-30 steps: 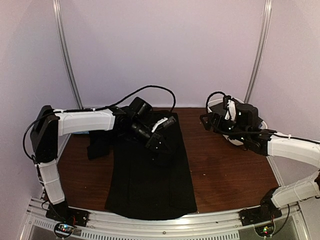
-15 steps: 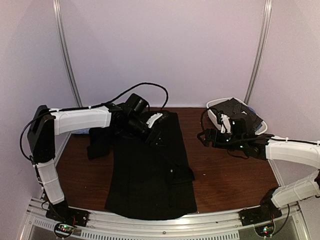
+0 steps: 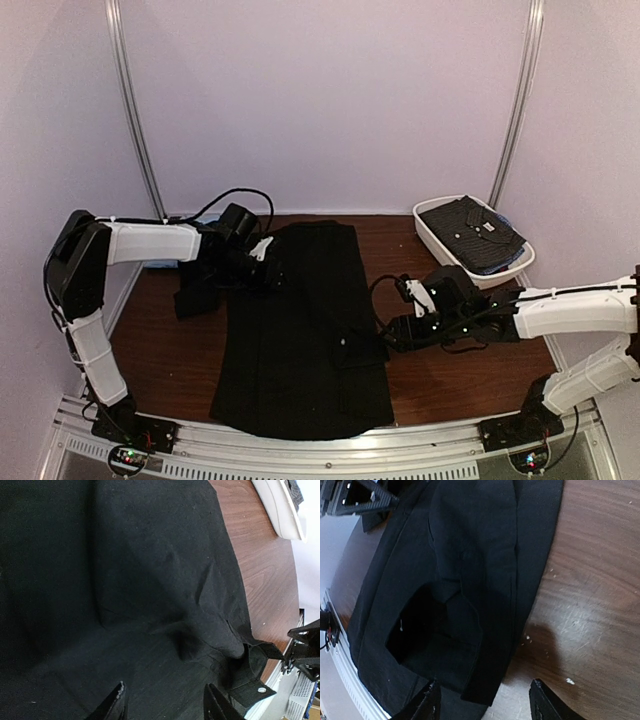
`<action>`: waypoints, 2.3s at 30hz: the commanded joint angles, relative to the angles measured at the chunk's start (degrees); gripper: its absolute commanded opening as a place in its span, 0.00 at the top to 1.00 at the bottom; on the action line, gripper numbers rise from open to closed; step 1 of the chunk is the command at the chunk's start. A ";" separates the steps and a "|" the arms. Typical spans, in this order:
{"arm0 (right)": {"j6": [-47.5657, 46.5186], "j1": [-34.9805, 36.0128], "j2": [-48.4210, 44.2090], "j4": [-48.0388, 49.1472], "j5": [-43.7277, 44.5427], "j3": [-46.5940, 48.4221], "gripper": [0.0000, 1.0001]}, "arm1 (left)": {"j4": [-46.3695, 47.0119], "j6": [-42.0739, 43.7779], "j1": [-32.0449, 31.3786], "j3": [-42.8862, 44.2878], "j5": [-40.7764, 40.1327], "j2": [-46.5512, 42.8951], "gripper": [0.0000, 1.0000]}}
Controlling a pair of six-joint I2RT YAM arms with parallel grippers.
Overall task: Fold and stack the long sleeve shirts
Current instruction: Fold the sleeve of the 1/3-folded shirt, then adjust the sleeve of the 1/3-folded shirt.
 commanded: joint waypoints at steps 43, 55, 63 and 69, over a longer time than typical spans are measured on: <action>-1.96 11.11 6.92 -12.40 7.16 9.18 0.99 | 6.58 -16.12 -1.54 8.85 -11.43 12.57 0.95; 4.35 17.61 4.38 -24.37 20.86 8.26 1.00 | 4.80 -14.13 -1.45 9.34 -11.45 12.63 0.96; 4.68 17.63 5.61 -22.76 20.11 9.92 0.81 | 4.87 -13.56 -1.75 7.23 -9.23 11.47 0.80; 3.95 17.61 4.46 -24.20 21.43 16.44 0.55 | 6.72 -14.21 -2.22 3.51 -8.77 8.39 0.63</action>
